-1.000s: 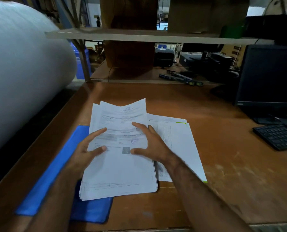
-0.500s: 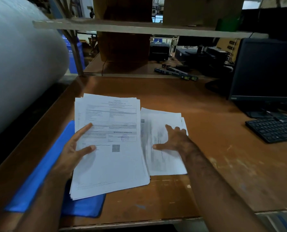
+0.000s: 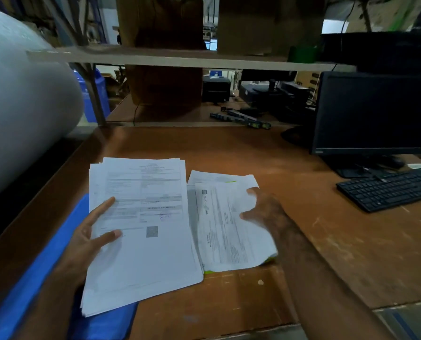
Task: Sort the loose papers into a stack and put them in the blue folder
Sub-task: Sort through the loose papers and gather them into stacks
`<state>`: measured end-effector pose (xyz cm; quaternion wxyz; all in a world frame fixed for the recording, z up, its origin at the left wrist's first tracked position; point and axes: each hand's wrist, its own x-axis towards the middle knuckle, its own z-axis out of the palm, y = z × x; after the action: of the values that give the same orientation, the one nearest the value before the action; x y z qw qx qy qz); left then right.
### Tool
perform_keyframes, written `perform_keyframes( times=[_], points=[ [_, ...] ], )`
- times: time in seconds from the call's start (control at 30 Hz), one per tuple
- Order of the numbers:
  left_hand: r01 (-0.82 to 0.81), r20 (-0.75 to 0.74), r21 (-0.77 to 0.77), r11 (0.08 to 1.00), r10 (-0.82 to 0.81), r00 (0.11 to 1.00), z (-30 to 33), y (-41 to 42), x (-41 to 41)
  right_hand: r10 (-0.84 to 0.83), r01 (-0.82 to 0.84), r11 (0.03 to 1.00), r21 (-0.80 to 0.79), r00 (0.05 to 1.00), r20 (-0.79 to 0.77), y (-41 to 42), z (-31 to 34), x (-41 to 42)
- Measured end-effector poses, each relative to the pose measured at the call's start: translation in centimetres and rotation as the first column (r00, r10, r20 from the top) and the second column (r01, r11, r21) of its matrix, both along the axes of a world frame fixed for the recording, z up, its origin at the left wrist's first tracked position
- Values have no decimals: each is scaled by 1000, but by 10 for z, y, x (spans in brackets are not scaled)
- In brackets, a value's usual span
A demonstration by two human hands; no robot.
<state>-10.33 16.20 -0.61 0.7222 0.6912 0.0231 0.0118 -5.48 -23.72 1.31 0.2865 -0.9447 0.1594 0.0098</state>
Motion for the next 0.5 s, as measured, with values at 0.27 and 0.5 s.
perform_keyframes(
  times=[0.27, 0.5],
  points=[
    [5, -36, -27, 1000, -6, 999, 3, -2, 6, 255, -238, 944, -229, 966, 46, -19, 3, 11],
    [1, 4, -66, 998, 0, 1000, 3, -5, 8, 244, -417, 899, 133, 731, 637, -9, 50, -5]
  ],
)
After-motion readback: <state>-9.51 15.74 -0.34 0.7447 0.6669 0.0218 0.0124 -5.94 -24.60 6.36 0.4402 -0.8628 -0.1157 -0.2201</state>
